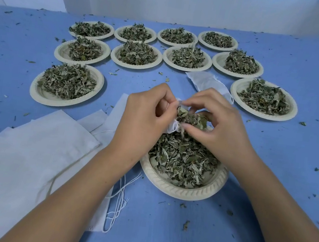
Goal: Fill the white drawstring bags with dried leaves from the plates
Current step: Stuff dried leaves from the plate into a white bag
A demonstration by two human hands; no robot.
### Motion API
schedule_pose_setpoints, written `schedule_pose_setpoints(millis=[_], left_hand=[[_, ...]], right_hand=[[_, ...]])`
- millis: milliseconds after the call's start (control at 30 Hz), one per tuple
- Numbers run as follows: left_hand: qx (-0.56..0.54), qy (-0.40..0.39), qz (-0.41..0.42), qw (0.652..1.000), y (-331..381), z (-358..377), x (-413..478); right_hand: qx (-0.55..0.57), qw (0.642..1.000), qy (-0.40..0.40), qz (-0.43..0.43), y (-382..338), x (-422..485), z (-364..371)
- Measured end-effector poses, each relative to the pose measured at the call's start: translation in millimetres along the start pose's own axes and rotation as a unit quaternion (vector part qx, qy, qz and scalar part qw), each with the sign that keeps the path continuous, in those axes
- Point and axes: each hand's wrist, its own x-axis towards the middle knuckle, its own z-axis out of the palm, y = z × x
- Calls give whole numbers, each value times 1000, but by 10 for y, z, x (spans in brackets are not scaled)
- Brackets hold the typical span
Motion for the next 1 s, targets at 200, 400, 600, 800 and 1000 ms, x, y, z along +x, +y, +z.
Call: schedule_pose_setpoints(millis=[200,400,600,800,1000], left_hand=[[9,-6,32,999,25,6,-24],[46,14,68,997,29,-2,-29],[9,24,22,999,14,-6,-11],[-15,-12,45,999,61,3,-21],[-11,45,8,999,4,-27,8]], right_hand=[[-35,994,84,-60,-36,-19,35],[-3,999,-1,-44,1,-10,55],[29,998,18,-55,-56,-11,25],[-124,989,-58,-62,-61,-22,54],[-59,986,141,-60,-47,-30,-69]])
